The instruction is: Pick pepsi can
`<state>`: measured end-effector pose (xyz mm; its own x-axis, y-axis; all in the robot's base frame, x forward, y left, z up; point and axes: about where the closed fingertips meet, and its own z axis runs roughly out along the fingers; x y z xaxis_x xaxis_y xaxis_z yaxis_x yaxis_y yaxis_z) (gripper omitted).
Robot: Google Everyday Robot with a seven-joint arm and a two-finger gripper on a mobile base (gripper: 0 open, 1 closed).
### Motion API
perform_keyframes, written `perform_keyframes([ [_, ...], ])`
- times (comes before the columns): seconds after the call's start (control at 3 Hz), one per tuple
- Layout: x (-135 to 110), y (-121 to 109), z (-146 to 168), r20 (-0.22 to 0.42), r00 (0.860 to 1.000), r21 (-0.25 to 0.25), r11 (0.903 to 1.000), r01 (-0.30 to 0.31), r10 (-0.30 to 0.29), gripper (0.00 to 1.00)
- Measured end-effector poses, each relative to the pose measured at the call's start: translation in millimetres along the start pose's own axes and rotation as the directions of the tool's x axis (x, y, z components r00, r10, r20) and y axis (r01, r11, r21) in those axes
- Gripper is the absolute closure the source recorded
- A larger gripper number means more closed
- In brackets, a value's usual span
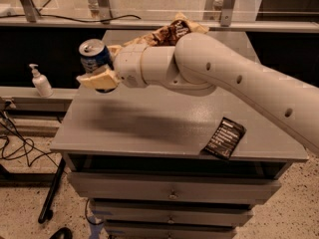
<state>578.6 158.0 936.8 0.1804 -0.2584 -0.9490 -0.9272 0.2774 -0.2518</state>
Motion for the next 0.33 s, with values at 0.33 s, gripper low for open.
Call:
perform_keyframes([
  [0.33, -1.4, -1.0, -0.4, 0.002, 1.0, 0.002, 1.0, 0.001, -0.001, 1.0],
])
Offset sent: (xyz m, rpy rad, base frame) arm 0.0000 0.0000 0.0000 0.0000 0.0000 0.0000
